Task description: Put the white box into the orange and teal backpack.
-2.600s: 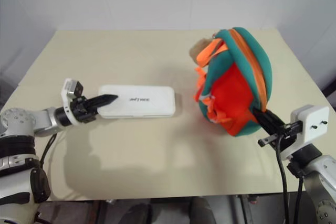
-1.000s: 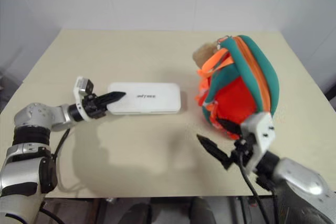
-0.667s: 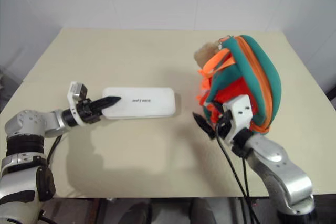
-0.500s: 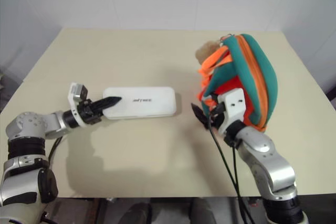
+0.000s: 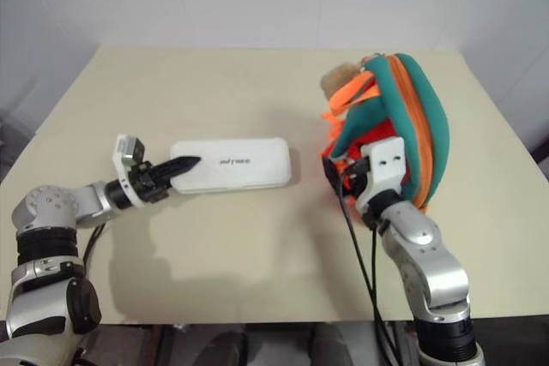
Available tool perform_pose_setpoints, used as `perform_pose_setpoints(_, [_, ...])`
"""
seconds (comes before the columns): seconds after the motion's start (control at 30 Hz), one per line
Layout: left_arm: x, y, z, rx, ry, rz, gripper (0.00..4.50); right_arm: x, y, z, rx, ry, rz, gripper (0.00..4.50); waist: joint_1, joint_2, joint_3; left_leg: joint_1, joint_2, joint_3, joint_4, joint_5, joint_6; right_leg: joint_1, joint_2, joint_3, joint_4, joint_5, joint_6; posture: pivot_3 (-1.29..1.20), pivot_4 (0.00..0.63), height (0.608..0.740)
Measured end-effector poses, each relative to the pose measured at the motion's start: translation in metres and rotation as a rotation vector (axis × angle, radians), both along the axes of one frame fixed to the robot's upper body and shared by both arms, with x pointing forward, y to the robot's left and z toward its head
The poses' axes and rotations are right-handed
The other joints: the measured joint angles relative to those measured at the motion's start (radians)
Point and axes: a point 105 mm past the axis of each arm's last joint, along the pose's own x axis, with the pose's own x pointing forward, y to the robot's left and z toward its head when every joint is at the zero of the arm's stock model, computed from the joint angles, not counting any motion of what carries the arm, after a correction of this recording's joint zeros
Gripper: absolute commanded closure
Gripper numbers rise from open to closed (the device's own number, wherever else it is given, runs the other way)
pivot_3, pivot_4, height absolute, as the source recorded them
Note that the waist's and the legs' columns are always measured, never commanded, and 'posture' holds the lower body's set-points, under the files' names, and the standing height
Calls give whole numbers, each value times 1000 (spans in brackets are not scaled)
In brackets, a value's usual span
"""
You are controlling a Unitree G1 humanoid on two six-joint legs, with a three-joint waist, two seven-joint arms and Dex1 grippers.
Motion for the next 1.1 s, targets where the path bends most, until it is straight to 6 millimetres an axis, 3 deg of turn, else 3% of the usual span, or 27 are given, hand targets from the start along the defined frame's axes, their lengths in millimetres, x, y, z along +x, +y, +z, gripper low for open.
perform_pose_setpoints(0.23, [0,-1,-1,1,4,0,3164,7,12,20,82,-64,-19,0,-2,0,0,0,0,0,-1,0,0,0,0,0,0,0,0,0,150,740])
perform_pose_setpoints(0.47, [-1,-2,2,4,1,-2,3164,24,23,25,124,-82,-85,0,-11,0,0,0,0,0,-1,1,-2,-1,0,0,0,0,0,0,150,740])
perform_pose_setpoints(0.57, [-3,0,3,10,-6,6,3164,32,26,21,134,-70,-111,620,-18,0,0,0,0,0,-2,1,-3,-1,0,0,0,0,0,0,150,740])
perform_pose_setpoints(0.9, [-8,5,3,9,-5,23,3164,33,29,22,121,-100,-127,3938,-26,0,0,-1,0,1,-5,3,-5,-5,0,1,1,0,0,0,150,740])
perform_pose_setpoints(1.1, [-8,11,4,1,-7,52,3164,25,35,18,123,-96,-41,3996,-26,0,0,-1,0,1,-5,3,-6,-5,0,1,0,0,-1,0,150,740])
